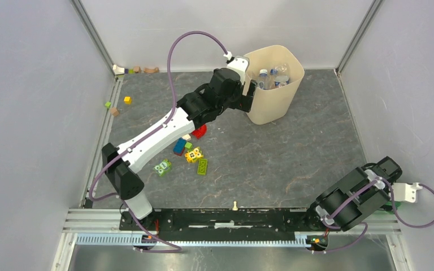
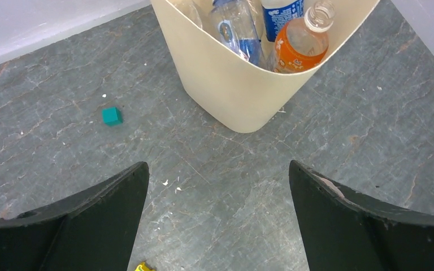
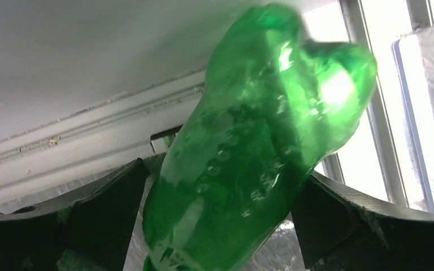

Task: Put the plastic bottles in the bin

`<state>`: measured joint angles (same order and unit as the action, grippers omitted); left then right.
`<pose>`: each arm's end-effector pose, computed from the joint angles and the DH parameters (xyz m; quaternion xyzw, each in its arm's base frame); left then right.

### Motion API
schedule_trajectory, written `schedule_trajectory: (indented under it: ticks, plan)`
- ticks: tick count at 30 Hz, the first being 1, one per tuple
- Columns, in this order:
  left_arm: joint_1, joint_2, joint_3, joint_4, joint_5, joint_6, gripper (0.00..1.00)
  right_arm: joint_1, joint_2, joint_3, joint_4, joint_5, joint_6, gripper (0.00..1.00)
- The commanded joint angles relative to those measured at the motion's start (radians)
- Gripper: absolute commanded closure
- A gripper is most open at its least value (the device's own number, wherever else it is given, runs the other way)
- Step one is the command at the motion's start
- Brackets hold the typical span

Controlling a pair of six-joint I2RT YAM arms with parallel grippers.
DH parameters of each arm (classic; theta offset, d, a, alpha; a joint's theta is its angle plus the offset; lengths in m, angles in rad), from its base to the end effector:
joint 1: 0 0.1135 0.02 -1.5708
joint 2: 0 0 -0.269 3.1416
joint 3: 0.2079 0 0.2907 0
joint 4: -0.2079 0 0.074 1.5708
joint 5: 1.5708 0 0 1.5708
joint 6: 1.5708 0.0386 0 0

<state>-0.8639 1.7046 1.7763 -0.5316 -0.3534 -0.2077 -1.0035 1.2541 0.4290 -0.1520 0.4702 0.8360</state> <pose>0.2921 -0.3214 0.4114 0.1818 0.8217 -0.1366 0.5226 0.1110 -0.2067 0.1110 0.7810 0.5094 -0.2458 0.2648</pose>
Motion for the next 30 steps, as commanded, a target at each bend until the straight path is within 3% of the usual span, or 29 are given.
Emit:
schedule_trajectory:
  ticks: [1, 2, 6, 9, 11, 16, 20, 25, 30]
  plan:
    - [-0.018, -0.069, -0.037, 0.032, 0.025, 0.004, 0.00, -0.007, 0.111, -0.008, 0.021, -0.076, -0.033, 0.09]
    - [-0.020, -0.071, -0.043, 0.031, 0.025, 0.005, 0.00, -0.006, 0.116, -0.002, 0.025, -0.086, -0.045, 0.13]
    - [-0.023, -0.080, -0.051, 0.021, 0.026, -0.002, 0.00, 0.016, 0.036, -0.015, 0.012, -0.138, -0.067, 0.55]
    - [-0.026, -0.103, -0.057, 0.001, 0.029, 0.005, 0.00, 0.086, -0.098, -0.043, -0.020, -0.177, -0.064, 0.80]
    - [-0.026, -0.135, -0.092, -0.001, 0.014, 0.007, 0.00, 0.160, -0.193, -0.054, -0.043, -0.188, -0.052, 0.91]
    - [-0.026, -0.242, -0.183, 0.005, -0.019, 0.007, 0.00, 0.396, -0.393, 0.007, -0.096, -0.233, 0.014, 0.94]
    - [-0.026, -0.360, -0.294, 0.022, -0.179, 0.044, 0.00, 0.616, -0.429, 0.140, 0.045, -0.342, 0.011, 0.99]
    - [-0.017, -0.536, -0.484, 0.130, -0.364, 0.115, 0.00, 0.944, -0.201, 0.523, 0.201, -0.395, -0.169, 0.97]
    - [-0.001, -0.605, -0.568, 0.209, -0.416, 0.157, 0.00, 1.194, 0.118, 1.011, 0.110, -0.347, -0.352, 0.96]
